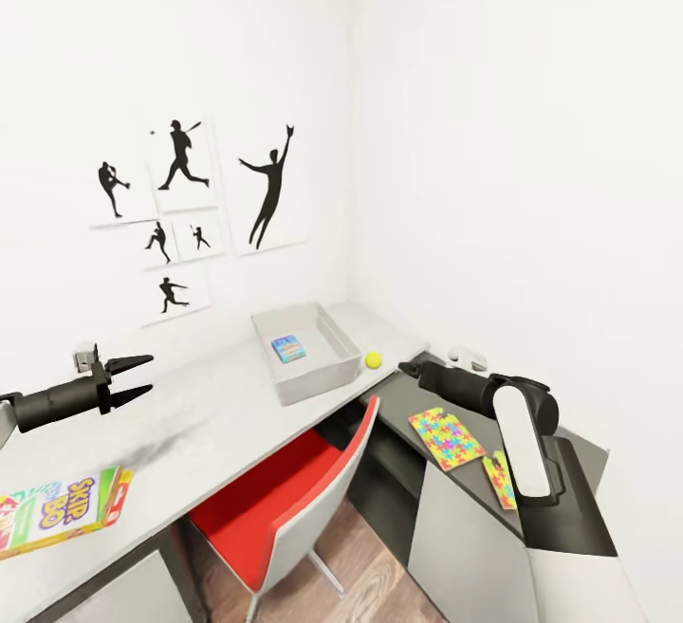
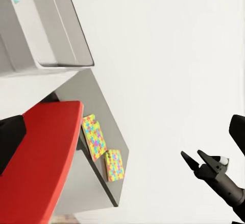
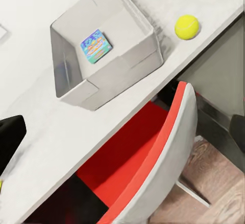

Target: Put all the toys in the child's room - the three board games (two on the bed and one on the table), the two jigsaw puzzles on the table, and the tennis ball on the table - inside the toy box on the table in the child's room.

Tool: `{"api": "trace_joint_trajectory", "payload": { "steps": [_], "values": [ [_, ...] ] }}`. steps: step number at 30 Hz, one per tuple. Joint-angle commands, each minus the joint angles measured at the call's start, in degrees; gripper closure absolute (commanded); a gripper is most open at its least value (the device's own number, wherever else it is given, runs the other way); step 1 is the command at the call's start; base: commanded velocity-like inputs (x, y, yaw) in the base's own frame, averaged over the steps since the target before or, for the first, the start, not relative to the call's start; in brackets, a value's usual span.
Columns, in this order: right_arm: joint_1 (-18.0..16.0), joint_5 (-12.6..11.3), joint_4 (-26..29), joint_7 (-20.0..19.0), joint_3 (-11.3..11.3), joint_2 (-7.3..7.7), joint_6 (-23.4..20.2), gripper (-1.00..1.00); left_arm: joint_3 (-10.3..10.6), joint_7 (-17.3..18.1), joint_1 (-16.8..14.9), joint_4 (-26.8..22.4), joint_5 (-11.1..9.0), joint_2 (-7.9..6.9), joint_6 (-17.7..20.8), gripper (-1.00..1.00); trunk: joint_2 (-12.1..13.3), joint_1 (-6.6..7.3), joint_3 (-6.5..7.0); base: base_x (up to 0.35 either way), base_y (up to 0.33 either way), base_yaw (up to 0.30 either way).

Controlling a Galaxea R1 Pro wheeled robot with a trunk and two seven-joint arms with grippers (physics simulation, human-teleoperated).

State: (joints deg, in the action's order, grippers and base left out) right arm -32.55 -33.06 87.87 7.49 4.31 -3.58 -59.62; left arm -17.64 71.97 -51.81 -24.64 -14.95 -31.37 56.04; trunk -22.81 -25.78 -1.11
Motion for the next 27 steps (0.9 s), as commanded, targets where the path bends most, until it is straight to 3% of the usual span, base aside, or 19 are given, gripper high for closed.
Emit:
{"api": "trace_joint_trajectory", "payload": {
  "steps": [1,11,19,27],
  "values": [
    [-0.06,-0.61,0.01,0.57,0.07,-0.05,-0.23,-1.00,-0.03,0.10,-0.05,0.03,-0.08,0.00,0.38,-1.00,-0.11,0.00,-0.02,-0.313,0.000,0.000],
    [-0.06,-0.54,-0.22,0.58,0.06,-0.03,-0.23,-1.00,-0.03,0.04,0.71,0.03,-0.08,0.00,0.28,-1.00,-0.11,0.00,0.41,-0.173,0.000,-0.028],
    [-0.06,-0.59,-0.31,0.59,0.40,-0.03,-0.23,-1.00,-0.03,0.17,1.25,0.03,-0.08,0.00,-2.10,-1.00,-0.11,0.00,0.42,-0.005,0.021,-0.258],
    [-0.06,-0.62,-0.33,0.59,0.43,-0.03,-0.16,-1.00,-0.03,0.15,1.33,0.03,-0.08,0.00,-2.31,-1.00,-0.11,0.00,0.42,0.000,0.187,-0.280]
  ]
}}
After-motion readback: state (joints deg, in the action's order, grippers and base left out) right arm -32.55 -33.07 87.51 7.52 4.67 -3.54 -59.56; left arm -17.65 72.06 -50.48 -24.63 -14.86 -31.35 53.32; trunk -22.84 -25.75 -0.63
